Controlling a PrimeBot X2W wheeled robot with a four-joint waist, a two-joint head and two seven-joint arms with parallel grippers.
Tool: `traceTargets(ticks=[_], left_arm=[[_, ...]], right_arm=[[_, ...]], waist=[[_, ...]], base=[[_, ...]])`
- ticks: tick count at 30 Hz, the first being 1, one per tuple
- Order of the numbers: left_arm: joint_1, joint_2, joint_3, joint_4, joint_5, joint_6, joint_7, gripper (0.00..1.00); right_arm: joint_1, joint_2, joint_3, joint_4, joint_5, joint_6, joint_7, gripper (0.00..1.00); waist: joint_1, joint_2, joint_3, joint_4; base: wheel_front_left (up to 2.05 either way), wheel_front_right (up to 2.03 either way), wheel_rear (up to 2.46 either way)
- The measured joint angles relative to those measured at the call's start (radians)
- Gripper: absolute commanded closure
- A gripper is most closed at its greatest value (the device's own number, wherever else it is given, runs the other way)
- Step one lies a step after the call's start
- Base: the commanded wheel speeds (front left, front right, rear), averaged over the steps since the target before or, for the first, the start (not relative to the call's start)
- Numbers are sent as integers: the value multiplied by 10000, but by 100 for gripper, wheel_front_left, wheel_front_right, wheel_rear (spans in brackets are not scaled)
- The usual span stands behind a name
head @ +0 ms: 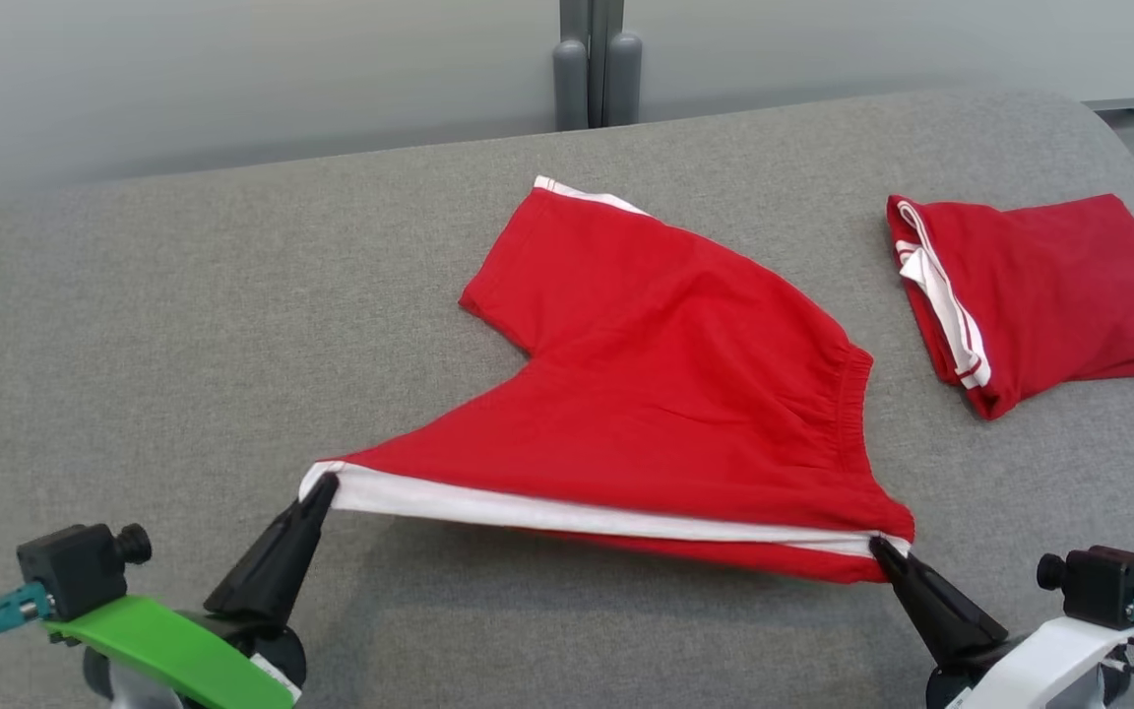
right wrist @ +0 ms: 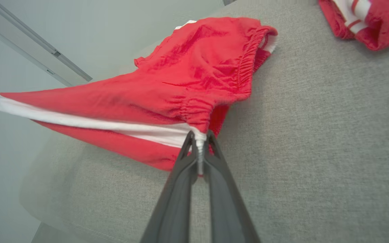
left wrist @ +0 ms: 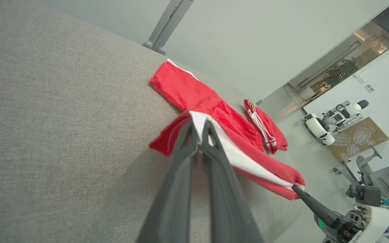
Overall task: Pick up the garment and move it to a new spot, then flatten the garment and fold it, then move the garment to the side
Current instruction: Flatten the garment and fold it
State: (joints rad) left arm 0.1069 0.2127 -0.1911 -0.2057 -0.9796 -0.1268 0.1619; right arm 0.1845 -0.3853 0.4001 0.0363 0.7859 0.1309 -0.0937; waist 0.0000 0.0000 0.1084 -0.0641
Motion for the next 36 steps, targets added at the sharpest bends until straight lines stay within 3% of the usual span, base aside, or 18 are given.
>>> traceTargets(ticks=[7,14,21,36], left_arm=[[-97,1043,196,-1388,161,598,1294,100],[-1831,1988,-267,-1622,263,1285,3354,100],[-4521,2813,-729,-1570,364,2025,5779,100],[-9317,3350,-1058,-922,1313,2265,8592,100]], right_arm=[[31,-198,130,-1802,1028,-6,341,100],[-498,205,384,-2598,2441,-6,788,100],[-1747,840,199,-2161,3624,-6,1363,100],[-4275,1831,61,-1429,4351,-8,1649,100]], waist=[[0,0,579,-190],[0,0,1406,-547],[1,0,2419,-1185],[2,0,4323,-2499]], base=[[0,0,0],[0,0,0],[0,0,0],[0,0,0]])
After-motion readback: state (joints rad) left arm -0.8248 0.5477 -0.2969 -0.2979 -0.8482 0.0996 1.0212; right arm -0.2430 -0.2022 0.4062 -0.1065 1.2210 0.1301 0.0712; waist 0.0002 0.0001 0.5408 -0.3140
